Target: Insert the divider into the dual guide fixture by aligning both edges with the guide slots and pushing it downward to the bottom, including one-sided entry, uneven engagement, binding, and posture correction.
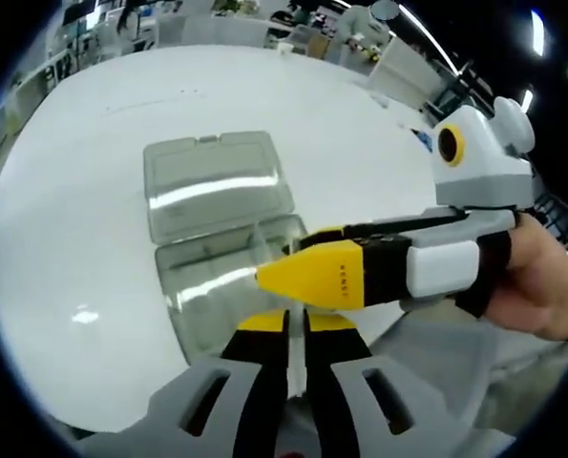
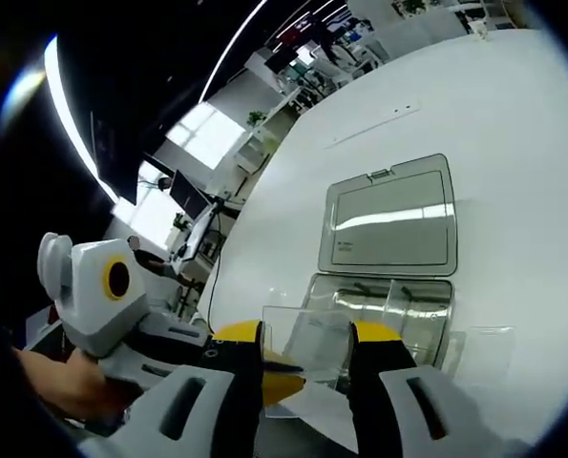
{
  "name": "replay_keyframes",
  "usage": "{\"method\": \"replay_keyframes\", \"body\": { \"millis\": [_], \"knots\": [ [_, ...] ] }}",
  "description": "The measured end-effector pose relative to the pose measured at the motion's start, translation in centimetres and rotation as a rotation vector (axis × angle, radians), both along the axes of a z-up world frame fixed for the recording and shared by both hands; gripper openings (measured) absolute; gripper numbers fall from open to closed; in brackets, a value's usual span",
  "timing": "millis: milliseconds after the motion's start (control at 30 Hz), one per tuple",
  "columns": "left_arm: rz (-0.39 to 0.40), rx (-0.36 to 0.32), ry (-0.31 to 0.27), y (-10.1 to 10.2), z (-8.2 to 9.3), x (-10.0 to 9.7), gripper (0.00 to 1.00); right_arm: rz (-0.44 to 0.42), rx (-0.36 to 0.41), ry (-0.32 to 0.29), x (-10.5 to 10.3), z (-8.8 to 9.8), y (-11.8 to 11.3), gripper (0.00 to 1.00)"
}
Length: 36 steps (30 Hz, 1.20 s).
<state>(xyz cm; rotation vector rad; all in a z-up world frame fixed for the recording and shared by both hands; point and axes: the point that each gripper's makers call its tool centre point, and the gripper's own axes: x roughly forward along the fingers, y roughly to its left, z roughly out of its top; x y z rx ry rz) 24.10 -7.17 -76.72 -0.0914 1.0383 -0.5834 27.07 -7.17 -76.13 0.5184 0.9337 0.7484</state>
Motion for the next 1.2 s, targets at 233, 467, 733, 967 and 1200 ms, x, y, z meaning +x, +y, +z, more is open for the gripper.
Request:
{"method": "replay_keyframes", "body": {
  "millis": [233,467,733,967,1200],
  "knots": [
    [-0.006,-0.039,0.054,0.1,-0.1,-0.4,0.01,0.024,0.015,0.013,-0.3,0.0,0.2,0.32],
    [-0.011,-0.091,0.093,-0.1,0.4,-0.6,0.01,0.043,0.033,0.007,-0.4,0.2,0.3,0.33],
    [0.008,-0.128,0.138,1.1,0.9,-0.5,0.01,0.071,0.05,-0.026,-0.6,0.9,0.1,0.39],
    [0.025,-0.115,0.181,2.5,1.2,-0.1,0.01,0.102,0.062,-0.07,-1.0,1.3,-0.2,0.44],
    [0.05,-0.079,0.239,3.6,1.0,0.7,0.01,0.21,0.047,-0.217,-1.6,2.0,-0.3,0.51]
  ]
}}
